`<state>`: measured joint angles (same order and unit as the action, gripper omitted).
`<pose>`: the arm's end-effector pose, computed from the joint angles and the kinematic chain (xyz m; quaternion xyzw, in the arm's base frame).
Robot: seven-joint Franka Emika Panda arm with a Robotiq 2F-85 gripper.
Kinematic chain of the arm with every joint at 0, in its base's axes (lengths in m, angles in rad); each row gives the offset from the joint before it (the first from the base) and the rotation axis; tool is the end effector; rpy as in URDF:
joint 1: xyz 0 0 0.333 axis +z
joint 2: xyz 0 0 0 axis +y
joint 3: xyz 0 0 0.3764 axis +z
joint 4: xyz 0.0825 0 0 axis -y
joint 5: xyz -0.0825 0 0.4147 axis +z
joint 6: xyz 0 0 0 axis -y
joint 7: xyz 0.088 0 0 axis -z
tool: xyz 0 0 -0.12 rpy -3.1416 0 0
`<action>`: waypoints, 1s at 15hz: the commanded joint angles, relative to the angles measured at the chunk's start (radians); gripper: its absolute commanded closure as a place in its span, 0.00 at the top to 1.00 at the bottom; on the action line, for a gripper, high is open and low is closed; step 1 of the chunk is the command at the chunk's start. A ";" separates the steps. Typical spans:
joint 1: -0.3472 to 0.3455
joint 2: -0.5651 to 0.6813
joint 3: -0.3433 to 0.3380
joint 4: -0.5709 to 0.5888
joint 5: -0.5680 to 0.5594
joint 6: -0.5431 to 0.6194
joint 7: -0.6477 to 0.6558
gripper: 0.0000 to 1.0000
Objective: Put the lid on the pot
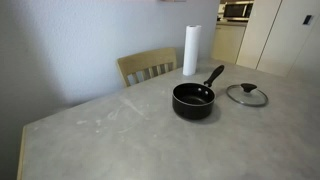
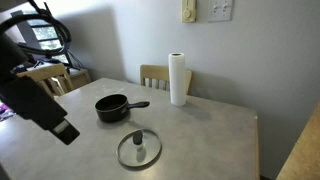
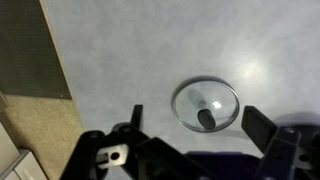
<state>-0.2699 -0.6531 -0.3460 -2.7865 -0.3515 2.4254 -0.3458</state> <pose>0.2891 -0.2054 0.4284 0.9897 0.0015 0.1138 0.0871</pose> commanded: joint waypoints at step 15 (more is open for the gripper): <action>0.182 0.291 -0.036 0.065 0.156 0.193 -0.248 1.00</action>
<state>-0.1109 -0.4698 -0.3618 -2.7426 -0.2498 2.5126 -0.5508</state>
